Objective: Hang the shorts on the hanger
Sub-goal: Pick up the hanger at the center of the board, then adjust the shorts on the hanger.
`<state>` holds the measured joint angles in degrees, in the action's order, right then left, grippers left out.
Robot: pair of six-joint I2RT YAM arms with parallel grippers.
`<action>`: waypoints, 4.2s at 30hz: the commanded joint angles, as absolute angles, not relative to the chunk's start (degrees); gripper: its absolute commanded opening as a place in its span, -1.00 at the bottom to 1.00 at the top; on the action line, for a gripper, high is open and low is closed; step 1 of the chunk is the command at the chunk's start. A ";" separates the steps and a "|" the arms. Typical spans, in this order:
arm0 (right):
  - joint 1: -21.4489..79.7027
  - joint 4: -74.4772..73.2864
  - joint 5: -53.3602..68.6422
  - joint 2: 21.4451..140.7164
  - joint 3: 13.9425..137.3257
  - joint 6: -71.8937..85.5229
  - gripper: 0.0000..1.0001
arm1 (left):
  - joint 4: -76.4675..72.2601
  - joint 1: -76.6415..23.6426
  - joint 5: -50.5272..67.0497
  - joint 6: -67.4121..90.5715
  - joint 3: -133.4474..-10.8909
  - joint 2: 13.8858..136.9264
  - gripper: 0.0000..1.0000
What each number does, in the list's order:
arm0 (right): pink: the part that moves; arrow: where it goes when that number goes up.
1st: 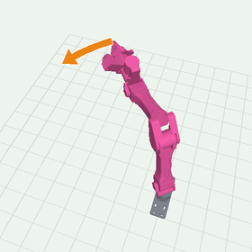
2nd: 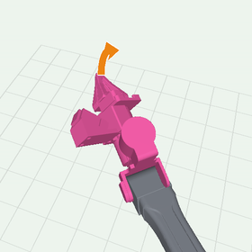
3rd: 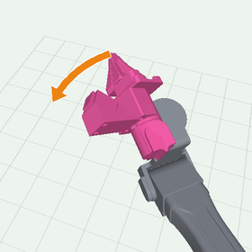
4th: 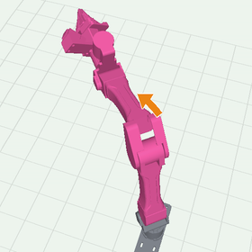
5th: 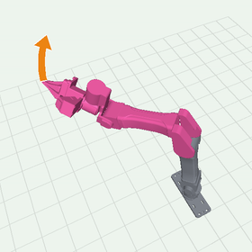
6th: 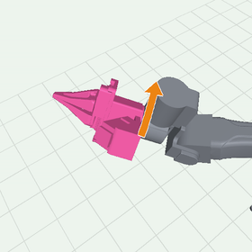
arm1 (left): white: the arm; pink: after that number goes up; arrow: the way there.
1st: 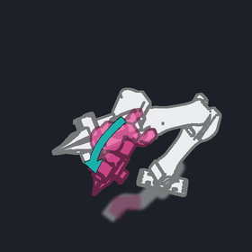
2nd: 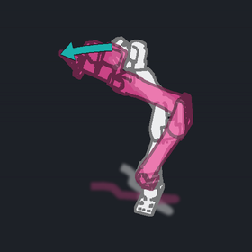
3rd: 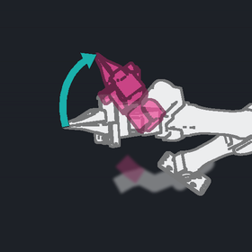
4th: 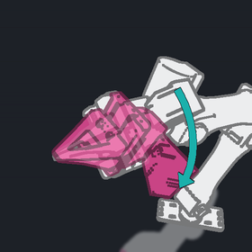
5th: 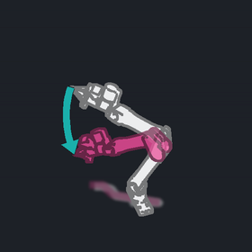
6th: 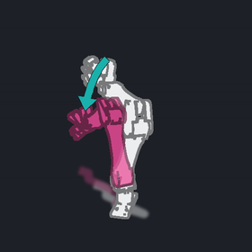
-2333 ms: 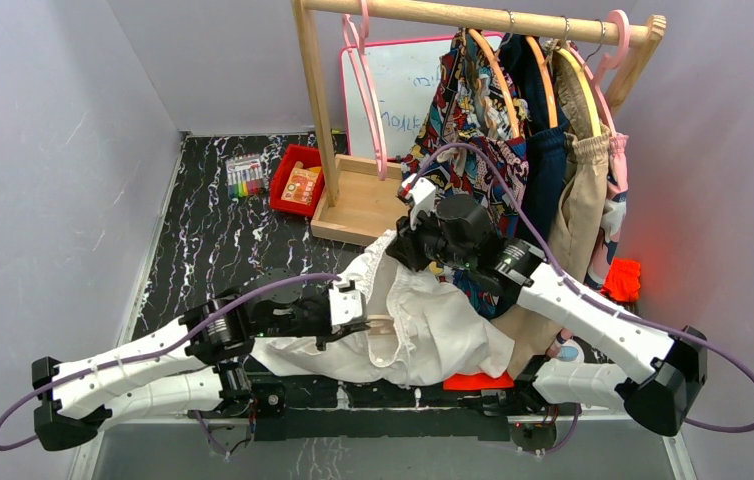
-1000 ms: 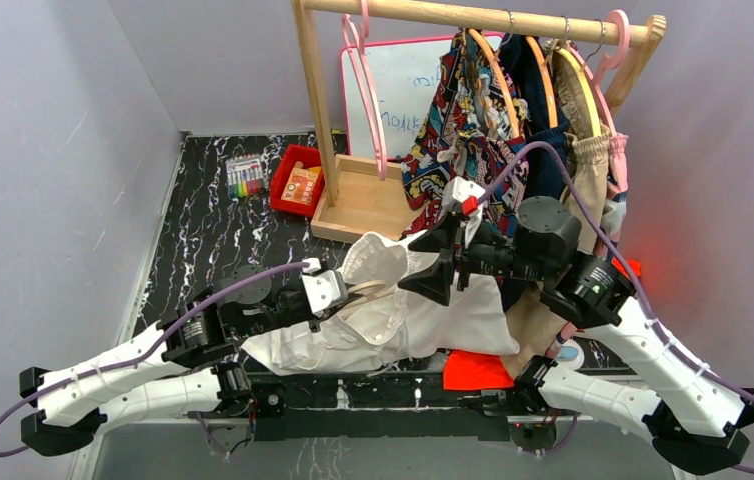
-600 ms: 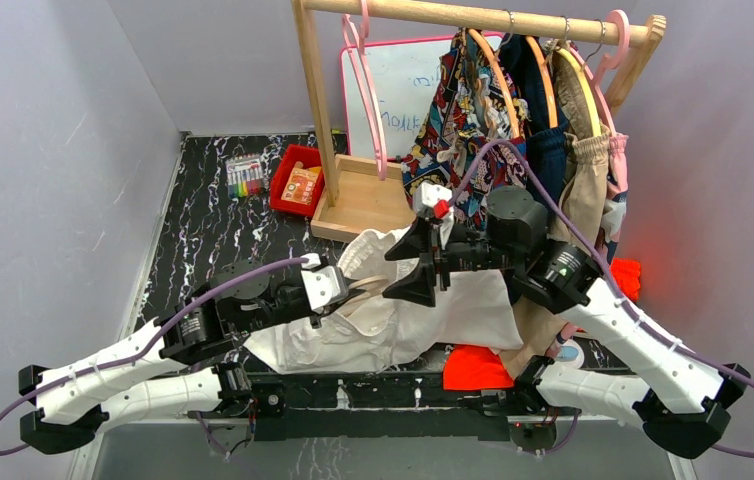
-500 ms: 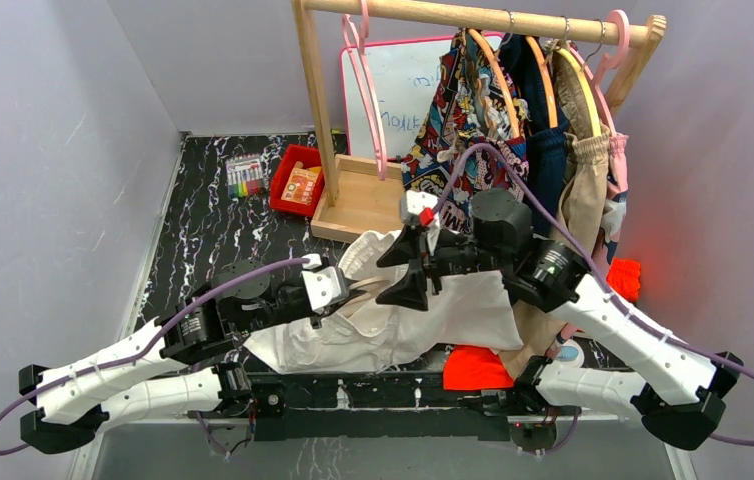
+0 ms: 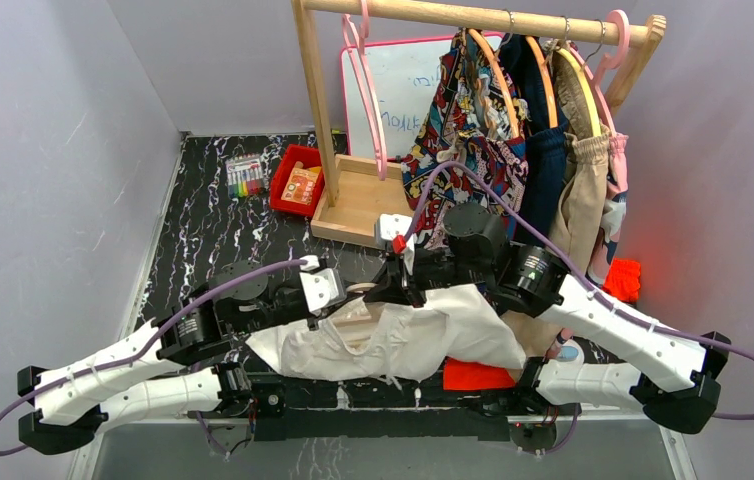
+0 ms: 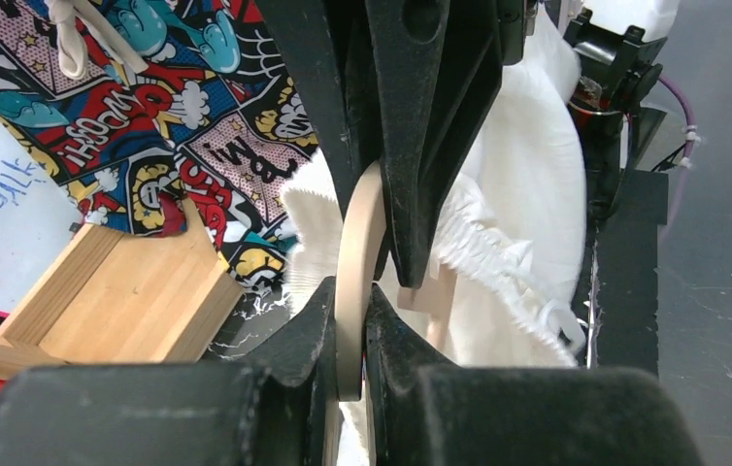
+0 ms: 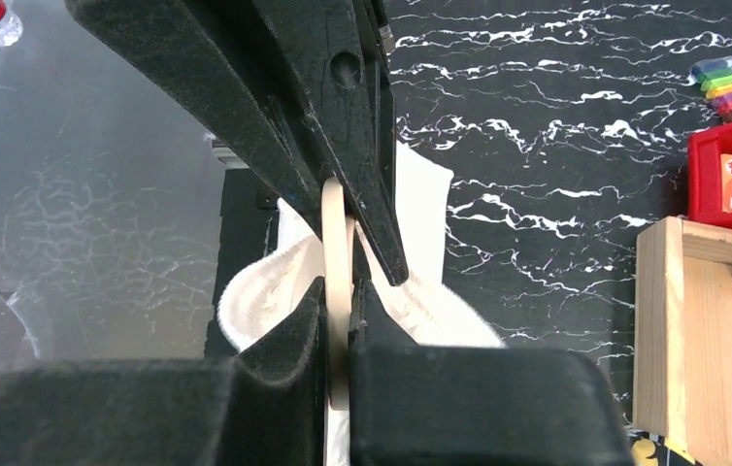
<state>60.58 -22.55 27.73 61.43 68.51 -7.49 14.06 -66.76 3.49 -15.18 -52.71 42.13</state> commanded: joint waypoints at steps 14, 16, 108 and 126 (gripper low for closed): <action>60.51 -11.93 4.13 53.42 67.54 -6.49 -1.00 | 7.65 -67.05 -17.58 -9.93 -57.48 30.03 0.93; 60.51 -10.90 1.79 51.92 65.62 -6.24 -1.00 | 8.28 -67.07 -20.67 -5.42 -57.43 28.96 0.96; 60.53 -12.54 20.62 51.59 75.55 -5.99 -1.00 | 27.72 -67.04 13.41 -15.15 -86.36 54.20 0.40; 60.53 -14.67 21.49 49.89 73.86 -7.88 -1.00 | 29.43 -67.08 12.56 -10.45 -85.78 57.60 -0.30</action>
<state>60.51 -18.90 21.21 51.77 72.60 -6.57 28.10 -66.87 11.86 -13.08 -84.88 56.42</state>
